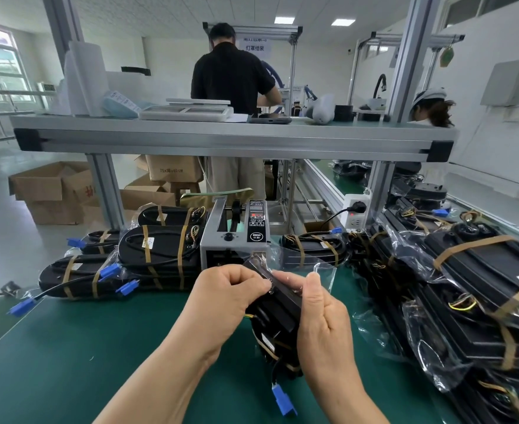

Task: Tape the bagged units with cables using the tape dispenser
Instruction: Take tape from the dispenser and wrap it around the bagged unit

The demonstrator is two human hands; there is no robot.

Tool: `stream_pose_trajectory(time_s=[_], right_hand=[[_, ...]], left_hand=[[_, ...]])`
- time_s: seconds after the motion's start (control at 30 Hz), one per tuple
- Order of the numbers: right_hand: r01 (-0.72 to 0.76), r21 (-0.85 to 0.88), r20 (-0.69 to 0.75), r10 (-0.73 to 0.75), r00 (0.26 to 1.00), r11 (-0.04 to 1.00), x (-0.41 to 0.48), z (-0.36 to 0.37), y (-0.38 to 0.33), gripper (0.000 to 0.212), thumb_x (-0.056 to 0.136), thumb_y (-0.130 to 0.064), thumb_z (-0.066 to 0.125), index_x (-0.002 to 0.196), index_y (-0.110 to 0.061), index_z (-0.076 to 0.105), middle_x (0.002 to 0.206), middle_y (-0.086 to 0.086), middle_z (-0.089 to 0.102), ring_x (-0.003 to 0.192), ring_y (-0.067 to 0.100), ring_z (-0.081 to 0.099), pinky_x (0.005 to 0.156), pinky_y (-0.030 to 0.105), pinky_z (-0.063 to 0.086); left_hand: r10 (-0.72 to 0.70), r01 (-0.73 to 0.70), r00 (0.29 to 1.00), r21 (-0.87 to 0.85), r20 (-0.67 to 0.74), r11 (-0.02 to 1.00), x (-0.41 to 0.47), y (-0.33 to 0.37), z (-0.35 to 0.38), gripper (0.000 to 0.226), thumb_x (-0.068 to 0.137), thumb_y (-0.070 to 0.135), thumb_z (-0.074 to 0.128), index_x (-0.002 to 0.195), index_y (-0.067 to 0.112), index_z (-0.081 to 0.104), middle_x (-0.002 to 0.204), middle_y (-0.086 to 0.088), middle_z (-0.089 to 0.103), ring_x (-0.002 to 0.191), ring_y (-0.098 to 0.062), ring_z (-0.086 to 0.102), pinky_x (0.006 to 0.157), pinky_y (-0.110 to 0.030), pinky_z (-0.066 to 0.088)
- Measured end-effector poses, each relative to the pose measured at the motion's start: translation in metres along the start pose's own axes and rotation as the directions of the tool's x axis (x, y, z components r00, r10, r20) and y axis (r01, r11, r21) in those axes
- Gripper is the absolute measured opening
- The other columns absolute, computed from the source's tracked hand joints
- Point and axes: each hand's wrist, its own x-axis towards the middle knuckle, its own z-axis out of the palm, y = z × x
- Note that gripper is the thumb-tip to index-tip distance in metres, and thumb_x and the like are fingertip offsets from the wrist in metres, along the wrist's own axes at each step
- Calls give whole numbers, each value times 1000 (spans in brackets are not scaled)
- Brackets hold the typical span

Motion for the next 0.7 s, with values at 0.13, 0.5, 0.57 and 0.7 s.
stream_pose_trajectory(time_s=[0.13, 0.5, 0.57, 0.7], right_hand=[[6, -15, 6, -6, 1000, 1000, -1, 1, -2, 52, 96, -51, 31, 102, -28, 77, 93, -9, 78, 90, 9, 74, 78, 25, 59], [20, -55, 2, -20, 1000, 998, -3, 1, -3, 51, 100, -53, 30, 103, -33, 77, 95, -12, 78, 91, 6, 73, 77, 24, 58], [11, -55, 4, -11, 1000, 998, -3, 1, -3, 52, 101, -55, 29, 104, -33, 76, 95, -12, 78, 92, 6, 73, 79, 28, 60], [-5, -52, 0, 5, 1000, 999, -3, 1, -4, 54, 99, -57, 29, 104, -32, 77, 95, -10, 78, 94, 9, 73, 84, 37, 59]], left_hand=[[32, -28, 997, 57, -70, 998, -2, -3, 4, 17, 80, 12, 73, 63, 13, 70, 63, -2, 68, 61, -13, 61, 72, -36, 54], [68, -52, 991, 136, -116, 989, -2, -8, 8, 15, 77, 22, 75, 64, 19, 68, 59, -1, 64, 58, -14, 55, 65, -35, 50], [71, -53, 991, 154, -112, 987, -2, -7, 8, 12, 68, 33, 72, 64, 22, 68, 55, 5, 60, 54, -11, 52, 62, -33, 48], [67, -43, 990, 187, -128, 981, -3, -12, 7, 17, 61, 43, 66, 71, 30, 66, 54, 14, 52, 50, -7, 45, 57, -32, 43]])
